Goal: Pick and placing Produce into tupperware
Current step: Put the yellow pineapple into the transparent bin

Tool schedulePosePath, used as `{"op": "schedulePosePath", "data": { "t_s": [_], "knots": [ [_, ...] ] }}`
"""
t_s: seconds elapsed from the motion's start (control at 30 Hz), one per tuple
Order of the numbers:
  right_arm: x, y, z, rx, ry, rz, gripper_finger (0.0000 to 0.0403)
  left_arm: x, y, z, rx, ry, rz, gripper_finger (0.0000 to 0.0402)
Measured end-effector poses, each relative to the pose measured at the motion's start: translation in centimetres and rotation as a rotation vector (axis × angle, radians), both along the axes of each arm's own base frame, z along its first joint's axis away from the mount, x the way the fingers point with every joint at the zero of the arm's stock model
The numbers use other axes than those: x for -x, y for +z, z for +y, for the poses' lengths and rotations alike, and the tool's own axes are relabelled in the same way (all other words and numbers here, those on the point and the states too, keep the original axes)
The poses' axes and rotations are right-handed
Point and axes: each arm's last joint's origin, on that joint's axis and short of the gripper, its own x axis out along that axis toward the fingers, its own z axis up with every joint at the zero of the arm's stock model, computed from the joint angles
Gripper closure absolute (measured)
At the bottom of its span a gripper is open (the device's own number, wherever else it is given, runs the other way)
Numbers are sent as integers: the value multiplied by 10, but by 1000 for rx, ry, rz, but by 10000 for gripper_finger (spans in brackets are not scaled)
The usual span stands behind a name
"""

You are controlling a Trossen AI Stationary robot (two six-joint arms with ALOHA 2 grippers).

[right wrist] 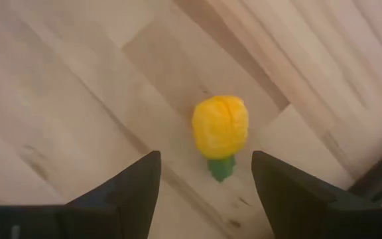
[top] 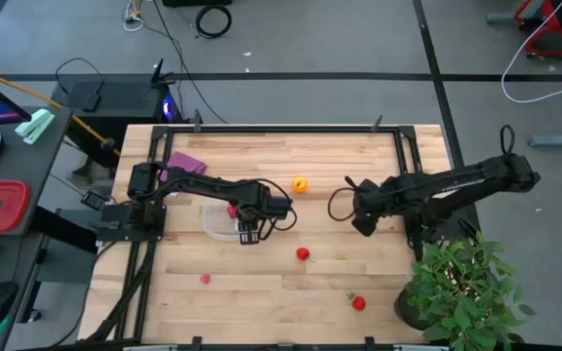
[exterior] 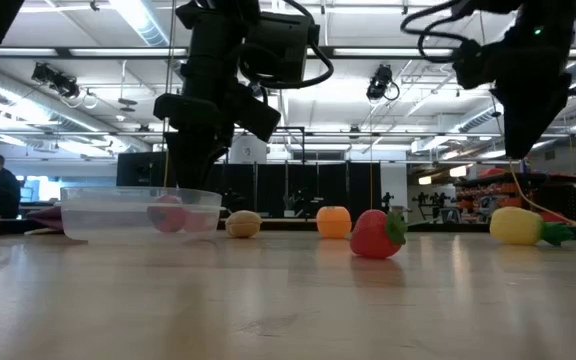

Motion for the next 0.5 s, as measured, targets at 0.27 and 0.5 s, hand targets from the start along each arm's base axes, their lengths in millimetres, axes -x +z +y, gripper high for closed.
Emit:
{"op": "schedulePosePath", "data": {
  "t_s": [0.27,0.5],
  "knots": [
    [-6,-8,-10,-19,-9,60,157,-1,0,-3,82,23,-12,250],
    [-9,-12,-10,-18,-1,86,157,-7,5,-18,223,-92,-88,244]
  ]
}}
